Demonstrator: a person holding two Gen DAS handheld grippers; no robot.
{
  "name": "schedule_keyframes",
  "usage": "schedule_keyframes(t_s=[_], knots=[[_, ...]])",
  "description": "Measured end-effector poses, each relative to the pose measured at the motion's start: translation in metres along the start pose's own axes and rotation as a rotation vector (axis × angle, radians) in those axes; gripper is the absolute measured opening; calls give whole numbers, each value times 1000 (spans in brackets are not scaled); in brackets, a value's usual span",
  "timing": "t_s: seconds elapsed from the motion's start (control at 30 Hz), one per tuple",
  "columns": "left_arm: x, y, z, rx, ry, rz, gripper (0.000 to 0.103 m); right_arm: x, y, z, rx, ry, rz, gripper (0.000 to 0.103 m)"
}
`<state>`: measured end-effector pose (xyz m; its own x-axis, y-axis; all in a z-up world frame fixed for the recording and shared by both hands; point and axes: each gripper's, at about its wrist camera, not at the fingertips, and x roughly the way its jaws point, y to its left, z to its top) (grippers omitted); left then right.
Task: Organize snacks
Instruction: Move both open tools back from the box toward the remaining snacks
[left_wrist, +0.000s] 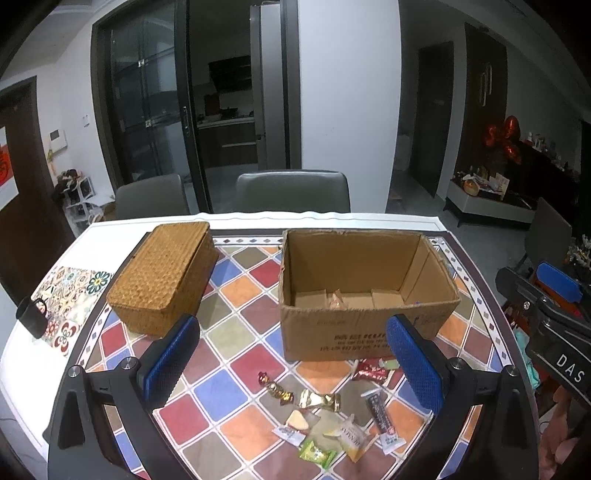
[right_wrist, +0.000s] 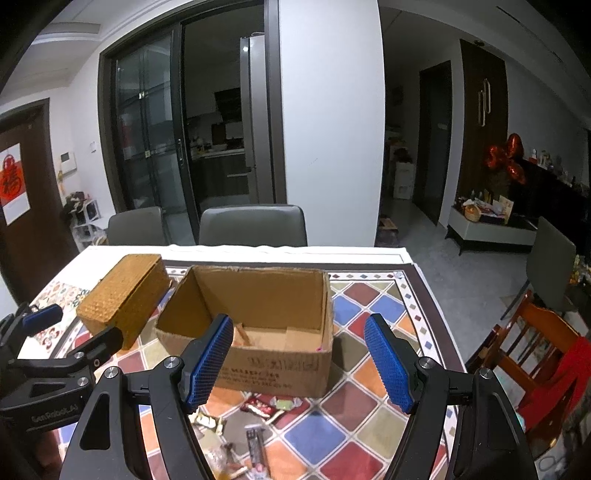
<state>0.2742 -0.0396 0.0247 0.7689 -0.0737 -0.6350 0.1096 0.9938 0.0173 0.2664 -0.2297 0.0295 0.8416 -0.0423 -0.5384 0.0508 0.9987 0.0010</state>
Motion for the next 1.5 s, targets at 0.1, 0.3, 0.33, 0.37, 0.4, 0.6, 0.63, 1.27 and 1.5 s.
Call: schedule_keyframes(t_s=[0.1, 0.3, 0.33, 0.37, 0.4, 0.6, 0.63, 1.27, 1.5], knots=[[-2, 2, -6, -7, 5, 5, 103, -2, 0, -5, -2, 4, 5, 74], [-8, 3, -16, -12, 5, 17, 103, -5, 4, -16, -12, 14, 17, 74], [-8, 4, -18, -13, 5, 19, 103, -5, 5, -17, -13, 16, 18, 74], [-9, 3, -20, -14, 5, 22, 103, -6, 5, -19, -14, 17, 20, 74], [-9, 4, -22, -15, 6, 26, 103, -6, 6, -21, -15, 19, 21, 74], [-11, 9, -35, -37, 14, 52, 103, -6, 10, -32, -27, 32, 33, 74], [-10, 11, -38, -45, 18, 57, 103, -6, 11, -34, -30, 36, 35, 74], [2, 14, -94, -131, 65, 119, 102, 12, 28, -77, -101, 105, 80, 74], [6, 14, -110, -165, 64, 148, 101, 21, 31, -93, -131, 124, 94, 74]])
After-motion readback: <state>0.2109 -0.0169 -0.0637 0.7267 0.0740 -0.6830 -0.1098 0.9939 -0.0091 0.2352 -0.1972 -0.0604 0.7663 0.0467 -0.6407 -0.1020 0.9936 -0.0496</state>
